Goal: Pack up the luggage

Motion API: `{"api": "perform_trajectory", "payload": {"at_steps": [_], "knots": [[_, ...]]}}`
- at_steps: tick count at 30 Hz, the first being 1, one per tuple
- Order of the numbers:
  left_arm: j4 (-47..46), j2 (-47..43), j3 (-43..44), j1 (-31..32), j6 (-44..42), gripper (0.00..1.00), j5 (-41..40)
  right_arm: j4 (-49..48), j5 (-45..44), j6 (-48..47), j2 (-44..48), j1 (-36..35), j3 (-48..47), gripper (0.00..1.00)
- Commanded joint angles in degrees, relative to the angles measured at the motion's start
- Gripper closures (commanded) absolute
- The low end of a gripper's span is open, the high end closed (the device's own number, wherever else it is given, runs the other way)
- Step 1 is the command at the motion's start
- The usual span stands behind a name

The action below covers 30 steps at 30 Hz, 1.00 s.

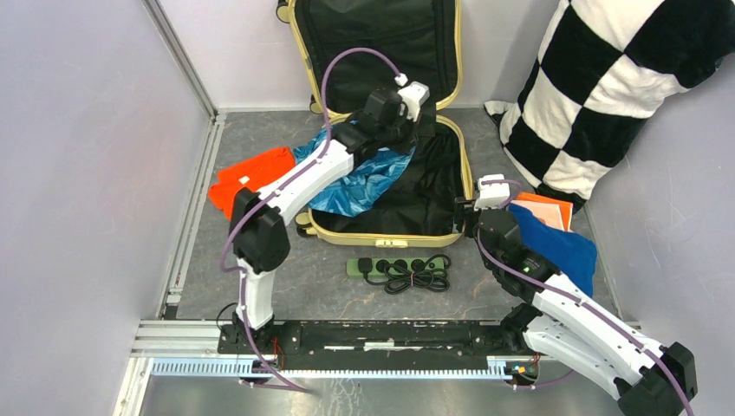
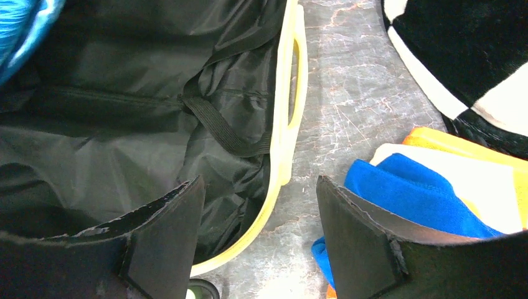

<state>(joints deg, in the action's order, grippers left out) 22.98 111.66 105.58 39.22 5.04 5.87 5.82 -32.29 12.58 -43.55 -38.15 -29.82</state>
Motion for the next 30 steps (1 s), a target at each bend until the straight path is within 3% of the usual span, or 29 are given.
{"api": "perform_trajectory", "payload": {"at_steps": [1, 5, 12, 20, 29, 30], "knots": [[-1.31, 7.05, 10.61, 1.52, 0.67, 0.98, 0.22, 1.38, -4.06, -0.35, 0.38, -0.17, -1.40, 0.27], [0.91, 13.19, 18.59, 2.79, 3.94, 0.98, 1.63, 2.16, -5.80, -0.38, 0.35, -0.17, -1.74, 0.27], [-1.21, 17.63, 23.48, 4.70, 8.82, 0.98, 3.15, 2.96, -6.37, -0.33, 1.12, -0.16, -1.99, 0.27], [-4.88, 20.45, 25.31, 8.00, 15.77, 0.98, 6.30, 5.14, -8.05, 0.60, 3.52, -0.17, -2.17, 0.27], [-7.69, 22.79, 22.79, 8.60, 19.34, 0.98, 3.09, 6.48, -9.21, 0.70, 4.08, -0.16, -2.09, 0.26], [-7.92, 22.92, 22.53, 8.59, 18.89, 0.91, 2.91, 6.56, -9.18, 0.78, 4.02, -0.16, -2.08, 0.26]]}}
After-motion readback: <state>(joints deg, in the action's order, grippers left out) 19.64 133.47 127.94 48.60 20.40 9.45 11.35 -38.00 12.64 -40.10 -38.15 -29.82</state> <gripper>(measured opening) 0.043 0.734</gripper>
